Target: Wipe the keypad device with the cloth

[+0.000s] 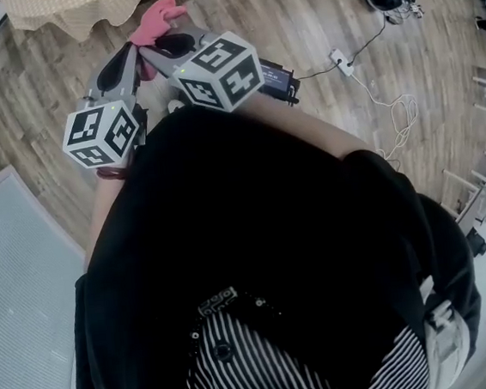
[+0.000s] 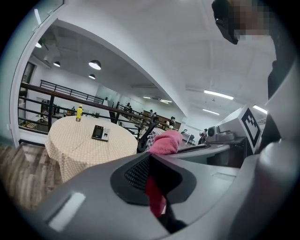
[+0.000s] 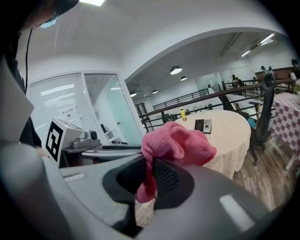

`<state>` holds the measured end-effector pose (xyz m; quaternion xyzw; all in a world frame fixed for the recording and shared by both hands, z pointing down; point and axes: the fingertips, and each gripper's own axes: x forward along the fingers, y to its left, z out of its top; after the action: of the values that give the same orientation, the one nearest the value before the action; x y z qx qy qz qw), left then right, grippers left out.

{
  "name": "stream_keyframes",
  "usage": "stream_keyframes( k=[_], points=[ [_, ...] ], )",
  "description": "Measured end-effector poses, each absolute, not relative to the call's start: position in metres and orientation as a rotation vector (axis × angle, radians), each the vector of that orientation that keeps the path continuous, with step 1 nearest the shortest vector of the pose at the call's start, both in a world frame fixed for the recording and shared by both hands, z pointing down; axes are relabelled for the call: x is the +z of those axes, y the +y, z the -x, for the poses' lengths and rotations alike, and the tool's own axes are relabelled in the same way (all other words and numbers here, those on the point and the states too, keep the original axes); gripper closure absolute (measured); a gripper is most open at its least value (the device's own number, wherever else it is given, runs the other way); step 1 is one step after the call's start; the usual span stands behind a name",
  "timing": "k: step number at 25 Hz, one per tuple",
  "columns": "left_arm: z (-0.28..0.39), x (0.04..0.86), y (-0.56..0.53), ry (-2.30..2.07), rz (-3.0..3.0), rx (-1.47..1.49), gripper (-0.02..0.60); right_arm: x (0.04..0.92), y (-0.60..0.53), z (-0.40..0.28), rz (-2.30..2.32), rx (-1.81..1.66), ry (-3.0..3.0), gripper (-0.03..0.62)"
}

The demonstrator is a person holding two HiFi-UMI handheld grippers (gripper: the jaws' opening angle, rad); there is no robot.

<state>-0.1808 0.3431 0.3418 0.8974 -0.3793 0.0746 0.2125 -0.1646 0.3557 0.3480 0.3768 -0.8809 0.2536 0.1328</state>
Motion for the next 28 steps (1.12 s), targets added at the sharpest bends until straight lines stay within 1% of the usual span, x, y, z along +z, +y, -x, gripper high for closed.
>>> stream_keyframes(
  k=[5, 13, 22, 28],
  points=[
    [0.195, 0.345, 0.327, -1.105, -2.455, 0.203, 0.578, 0.350, 0.335, 0.178, -1.007, 0.744, -2.577, 0.549],
    [0.220, 0.354, 0.261, -1.220, -2.373, 0.184, 0.578, 0.358, 0.267, 0.203, -0.858, 0.736, -2.603, 0.549],
    [0.205, 0.356, 0.157, -1.294, -2.327, 0.178, 0.578, 0.361, 0.163, 0.187, -0.757, 0.733, -2.638, 0.549],
    [0.174, 0.349, 0.093, -1.334, -2.296, 0.195, 0.578, 0.354, 0.097, 0.156, -0.701, 0.754, -2.646, 0.549]
  ],
)
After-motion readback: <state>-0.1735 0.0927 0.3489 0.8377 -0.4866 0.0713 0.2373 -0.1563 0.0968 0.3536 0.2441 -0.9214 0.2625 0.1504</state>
